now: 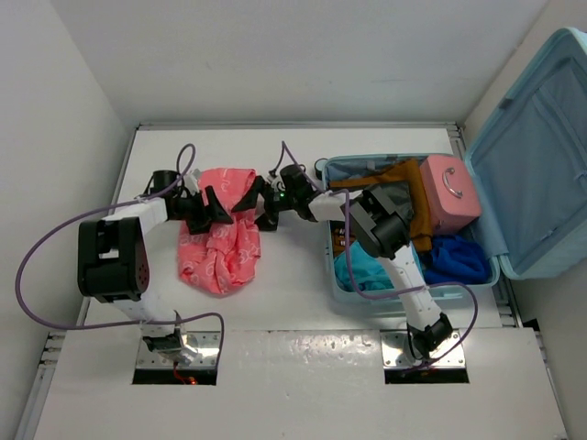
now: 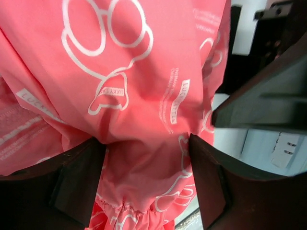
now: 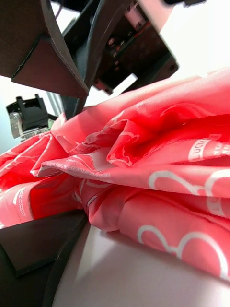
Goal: Pack the luggage
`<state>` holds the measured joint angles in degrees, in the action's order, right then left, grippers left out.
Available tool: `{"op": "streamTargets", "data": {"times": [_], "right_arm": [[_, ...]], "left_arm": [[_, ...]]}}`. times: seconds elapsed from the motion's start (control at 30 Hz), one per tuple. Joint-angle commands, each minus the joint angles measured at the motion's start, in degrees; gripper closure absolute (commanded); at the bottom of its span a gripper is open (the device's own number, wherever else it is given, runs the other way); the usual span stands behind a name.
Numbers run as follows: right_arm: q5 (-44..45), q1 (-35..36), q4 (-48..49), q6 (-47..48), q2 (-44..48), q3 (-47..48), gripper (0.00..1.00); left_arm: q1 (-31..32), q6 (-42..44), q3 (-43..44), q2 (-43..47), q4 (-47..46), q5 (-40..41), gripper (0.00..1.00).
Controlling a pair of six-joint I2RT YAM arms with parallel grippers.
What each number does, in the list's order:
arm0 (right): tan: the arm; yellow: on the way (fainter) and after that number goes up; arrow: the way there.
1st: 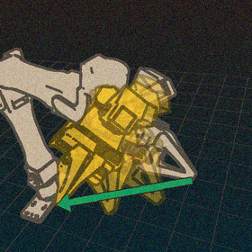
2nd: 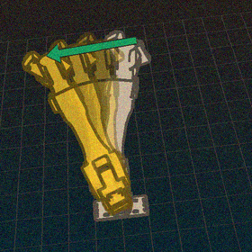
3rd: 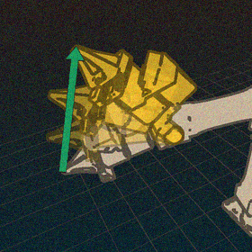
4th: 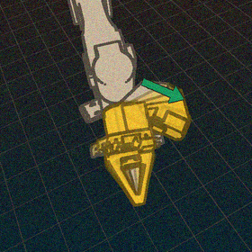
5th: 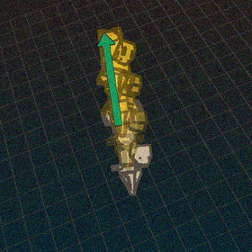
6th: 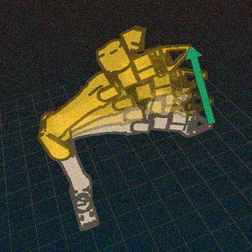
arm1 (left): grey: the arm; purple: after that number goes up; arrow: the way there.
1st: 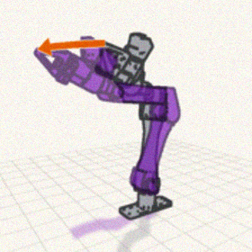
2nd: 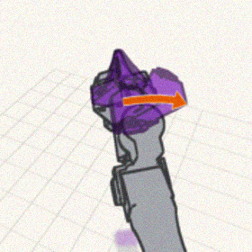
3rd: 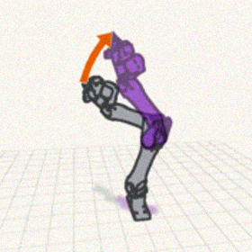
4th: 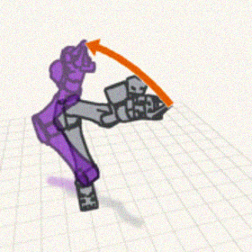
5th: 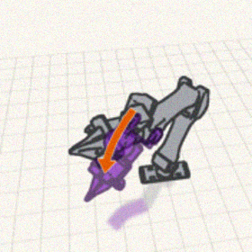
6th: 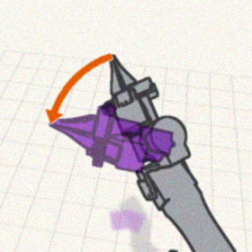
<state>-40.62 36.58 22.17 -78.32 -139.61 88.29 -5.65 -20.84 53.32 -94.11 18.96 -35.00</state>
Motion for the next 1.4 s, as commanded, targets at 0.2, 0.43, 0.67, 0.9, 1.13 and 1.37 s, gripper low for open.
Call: {"op": "streamTargets", "data": {"times": [0.2, 0.43, 0.67, 0.9, 1.13, 1.37], "right_arm": [[2.8, 1.0, 2.5, -2.6, -1.8, 4.0, 0.11], [3.0, 2.2, -2.6, 2.1, -3.3, 5.7, 0.47], [1.2, 2.0, -4.3, 7.7, -2.3, 6.5, 0.85], [-1.7, -2.2, -13.3, 20.3, 6.6, 4.5, 1.00], [0.5, -6.3, -34.1, 38.5, 19.2, 4.1, 1.00], [6.8, -10.8, -52.3, 47.1, 29.1, 5.1, 1.00]], "left_arm": [[3.3, 4.1, -4.9, 2.2, 0.6, -1.2, 0.32], [3.8, 4.1, -3.7, 1.0, 0.1, -3.5, 0.32], [4.3, 2.9, -3.1, 2.6, -0.4, -3.5, 0.21], [-2.2, 6.7, 6.8, 8.3, 0.8, -2.2, 0.01], [-10.0, 6.7, 16.8, 10.1, 0.1, -2.3, 0.01], [-10.7, 3.5, 14.4, 10.6, -5.9, -1.6, 0.01]]}}
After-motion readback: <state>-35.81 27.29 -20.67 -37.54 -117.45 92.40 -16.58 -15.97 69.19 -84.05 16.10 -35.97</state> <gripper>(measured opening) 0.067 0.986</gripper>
